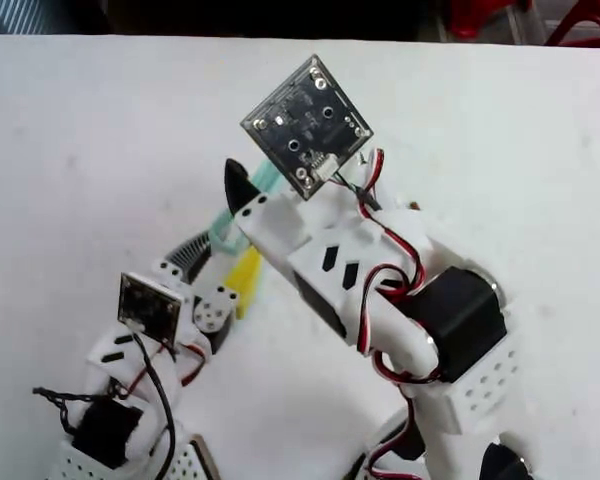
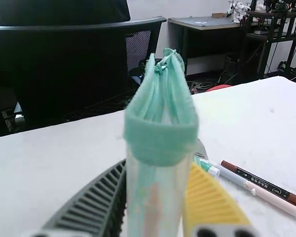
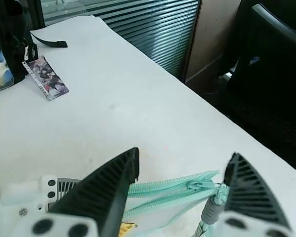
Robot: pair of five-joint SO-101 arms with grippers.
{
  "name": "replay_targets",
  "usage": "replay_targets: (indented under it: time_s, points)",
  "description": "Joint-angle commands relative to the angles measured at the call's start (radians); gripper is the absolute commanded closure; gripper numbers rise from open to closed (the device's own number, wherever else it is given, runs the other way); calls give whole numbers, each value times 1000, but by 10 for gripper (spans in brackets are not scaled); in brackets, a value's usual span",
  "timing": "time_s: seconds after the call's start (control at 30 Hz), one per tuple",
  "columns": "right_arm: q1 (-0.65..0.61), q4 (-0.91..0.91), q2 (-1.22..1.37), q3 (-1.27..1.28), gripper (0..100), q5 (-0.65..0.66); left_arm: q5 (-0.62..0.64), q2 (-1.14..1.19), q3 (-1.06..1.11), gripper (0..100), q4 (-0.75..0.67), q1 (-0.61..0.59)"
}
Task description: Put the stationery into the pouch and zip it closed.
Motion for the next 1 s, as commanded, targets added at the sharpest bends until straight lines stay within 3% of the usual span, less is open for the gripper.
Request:
replay_targets:
  time_s: [0.0, 0.17, 0.47, 0.63, 0.77, 0.97]
  points:
    - [5, -4, -33, 0, 769, 0, -12, 10, -5, 842, 0, 10]
    - [71, -5, -31, -6, 771, 34, -15, 10, -5, 842, 0, 10]
    - [515, -2, 162, 28, 772, 81, -15, 10, -5, 842, 0, 10]
    - [711, 1, 375, 29, 772, 207, -17, 10, -5, 842, 0, 15]
    - [803, -1, 562, 23, 772, 299, -17, 10, -5, 842, 0, 16]
    - [843, -1, 794, 28, 772, 387, -17, 10, -3, 842, 0, 16]
